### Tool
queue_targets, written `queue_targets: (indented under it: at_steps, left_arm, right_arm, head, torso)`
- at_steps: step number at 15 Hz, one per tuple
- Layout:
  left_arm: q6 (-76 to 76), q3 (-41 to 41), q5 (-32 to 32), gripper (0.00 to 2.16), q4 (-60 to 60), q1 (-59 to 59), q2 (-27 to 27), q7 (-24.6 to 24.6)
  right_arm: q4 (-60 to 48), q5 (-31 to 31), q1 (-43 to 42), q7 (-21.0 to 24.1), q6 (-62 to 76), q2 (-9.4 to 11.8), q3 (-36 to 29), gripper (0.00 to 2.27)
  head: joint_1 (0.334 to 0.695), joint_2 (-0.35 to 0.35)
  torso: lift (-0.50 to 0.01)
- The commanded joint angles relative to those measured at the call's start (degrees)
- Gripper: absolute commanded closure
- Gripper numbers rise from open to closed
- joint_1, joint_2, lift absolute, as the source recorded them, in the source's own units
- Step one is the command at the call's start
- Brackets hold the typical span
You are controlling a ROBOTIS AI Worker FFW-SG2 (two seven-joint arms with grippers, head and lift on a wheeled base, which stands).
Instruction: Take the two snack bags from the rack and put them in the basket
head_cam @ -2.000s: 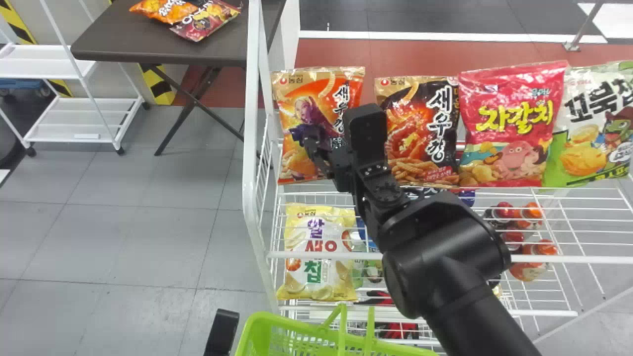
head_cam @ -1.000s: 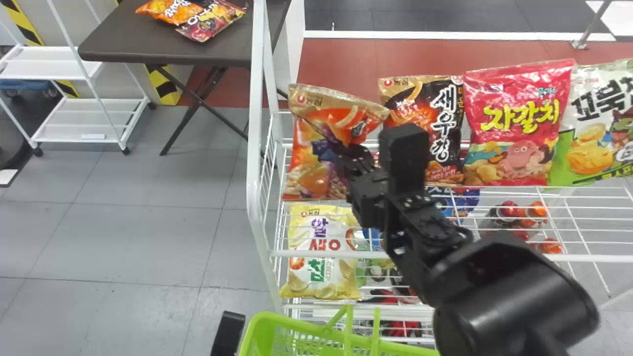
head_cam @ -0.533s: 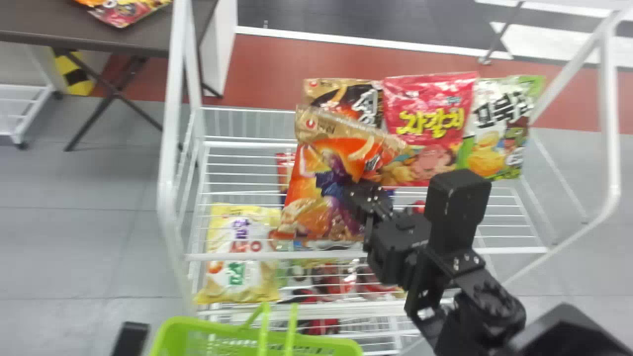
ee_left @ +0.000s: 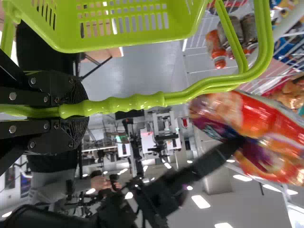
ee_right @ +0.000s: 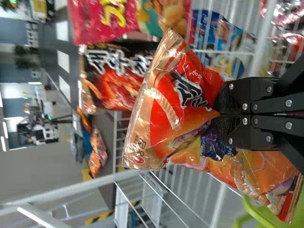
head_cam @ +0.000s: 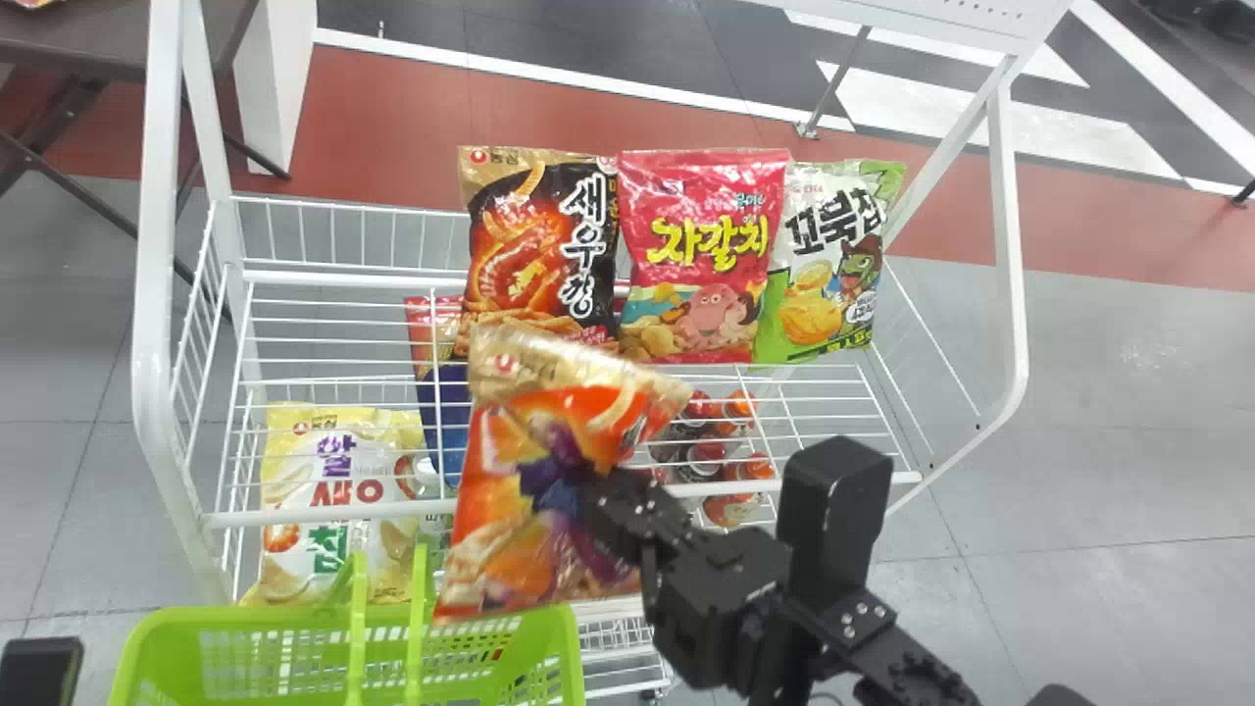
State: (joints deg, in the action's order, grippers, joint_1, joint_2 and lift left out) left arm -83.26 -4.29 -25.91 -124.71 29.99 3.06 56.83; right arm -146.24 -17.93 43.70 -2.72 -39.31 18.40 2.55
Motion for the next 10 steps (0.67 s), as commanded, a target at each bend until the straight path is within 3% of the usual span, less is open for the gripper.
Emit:
queue_targets:
  at_steps: [1,5,10]
  left_arm:
    - [1.56,-1.77,-0.11,1.88,0.08,-0.02,-0.68,0.03]
    - [2.44,-2.57,-0.28,1.88,-0.1,-0.02,-1.39,0.12]
    - [2.08,-2.13,-0.81,1.88,-0.89,0.06,-1.48,0.12]
  right_arm:
    - [-0.1,-0.53,0.59,-0.18,-3.72,1.2,2.29,2.08]
    - [0.34,-0.44,0.59,0.7,-11.8,2.6,5.19,2.12]
    - [10.62,-0.09,-3.01,0.44,-9.87,0.93,9.67,2.12]
  head:
    - [0.695,-0.324]
    - [0.695,-0.236]
    - [0.695,-0.245]
  torso:
    - [-0.011]
    - [-0.011]
    - [-0.011]
